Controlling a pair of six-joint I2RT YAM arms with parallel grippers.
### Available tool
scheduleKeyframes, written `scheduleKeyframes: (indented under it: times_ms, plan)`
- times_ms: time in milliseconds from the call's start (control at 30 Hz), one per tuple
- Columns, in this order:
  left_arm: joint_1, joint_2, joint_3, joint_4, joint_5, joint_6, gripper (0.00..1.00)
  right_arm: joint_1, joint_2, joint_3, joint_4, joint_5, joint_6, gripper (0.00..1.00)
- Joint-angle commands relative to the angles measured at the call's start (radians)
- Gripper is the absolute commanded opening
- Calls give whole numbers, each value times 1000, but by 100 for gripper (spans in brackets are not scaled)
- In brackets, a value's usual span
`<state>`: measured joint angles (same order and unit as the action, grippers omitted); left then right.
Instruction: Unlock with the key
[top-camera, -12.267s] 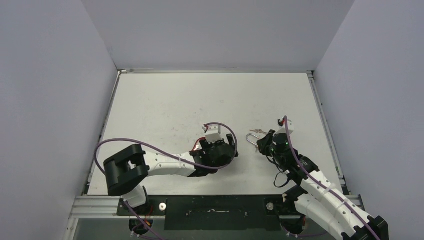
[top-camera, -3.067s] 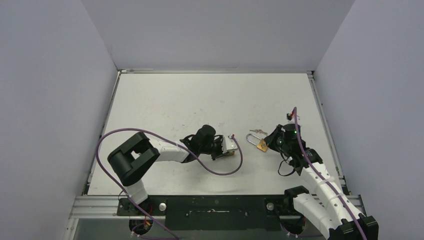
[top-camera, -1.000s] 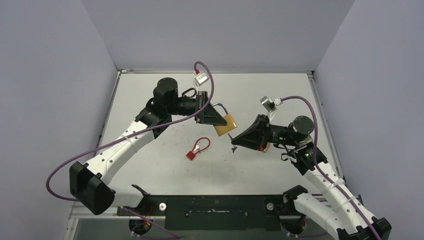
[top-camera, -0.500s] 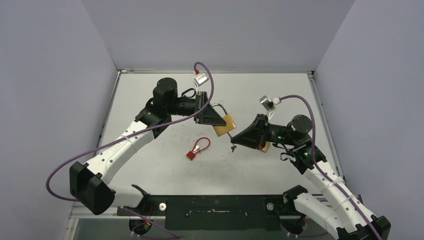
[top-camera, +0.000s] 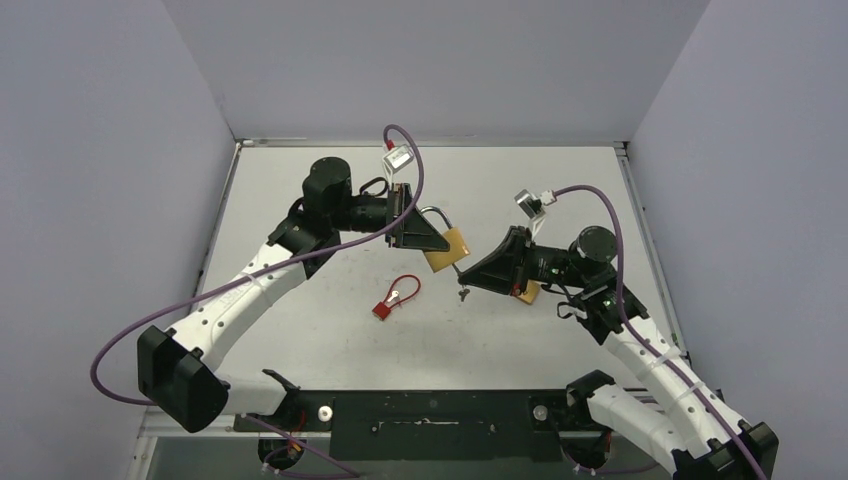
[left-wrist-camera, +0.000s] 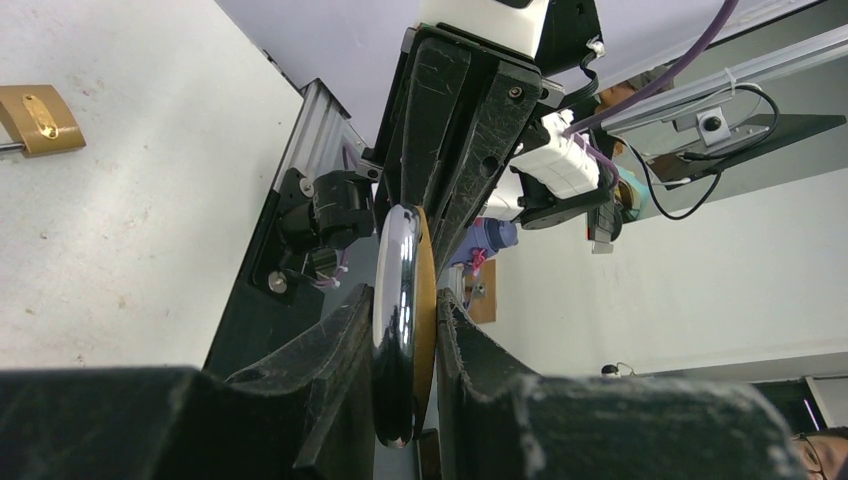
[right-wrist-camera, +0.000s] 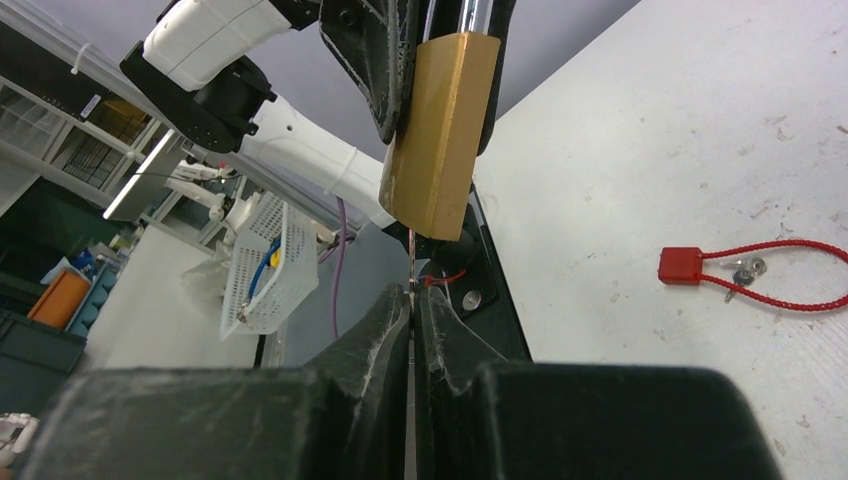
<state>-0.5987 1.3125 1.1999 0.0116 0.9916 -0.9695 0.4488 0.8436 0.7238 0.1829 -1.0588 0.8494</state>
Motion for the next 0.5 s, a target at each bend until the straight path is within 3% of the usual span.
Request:
scheduleKeyframes:
  times_ms: [0, 467]
  plan:
    - [-1, -53, 24, 111, 41, -34, 0, 4, 22, 56, 7, 49, -42, 0]
    - [-4, -78, -9, 117, 42, 13, 0, 4, 62, 63, 73, 86, 52, 0]
